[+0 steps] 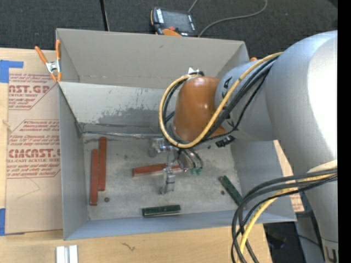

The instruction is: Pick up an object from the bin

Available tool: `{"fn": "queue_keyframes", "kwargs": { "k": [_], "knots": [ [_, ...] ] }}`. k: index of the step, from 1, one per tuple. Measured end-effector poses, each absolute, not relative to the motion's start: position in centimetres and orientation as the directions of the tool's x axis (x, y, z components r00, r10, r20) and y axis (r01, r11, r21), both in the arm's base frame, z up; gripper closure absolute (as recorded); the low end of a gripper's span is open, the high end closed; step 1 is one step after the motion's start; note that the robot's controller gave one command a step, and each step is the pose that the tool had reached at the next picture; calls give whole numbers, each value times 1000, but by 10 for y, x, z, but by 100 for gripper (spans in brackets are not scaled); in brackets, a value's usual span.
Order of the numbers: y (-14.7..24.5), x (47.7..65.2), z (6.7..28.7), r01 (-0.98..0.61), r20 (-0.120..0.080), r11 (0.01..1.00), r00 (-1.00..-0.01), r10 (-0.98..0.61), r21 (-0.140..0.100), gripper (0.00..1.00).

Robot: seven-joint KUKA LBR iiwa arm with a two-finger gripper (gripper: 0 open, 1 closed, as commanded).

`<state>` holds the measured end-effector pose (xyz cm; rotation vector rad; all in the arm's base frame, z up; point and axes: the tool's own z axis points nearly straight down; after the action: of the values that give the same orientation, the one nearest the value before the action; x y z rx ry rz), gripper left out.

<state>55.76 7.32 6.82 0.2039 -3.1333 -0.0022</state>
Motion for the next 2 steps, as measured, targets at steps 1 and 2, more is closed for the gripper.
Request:
{"fn": "queue_keyframes", "kwargs": {
  "k": [1,2],
  "knots": [
    [74,558,68,-130,-1,991,-991,-130,1,0],
    [74,558,69,-130,-2,992,-992,-130,1,100]
  ]
}}
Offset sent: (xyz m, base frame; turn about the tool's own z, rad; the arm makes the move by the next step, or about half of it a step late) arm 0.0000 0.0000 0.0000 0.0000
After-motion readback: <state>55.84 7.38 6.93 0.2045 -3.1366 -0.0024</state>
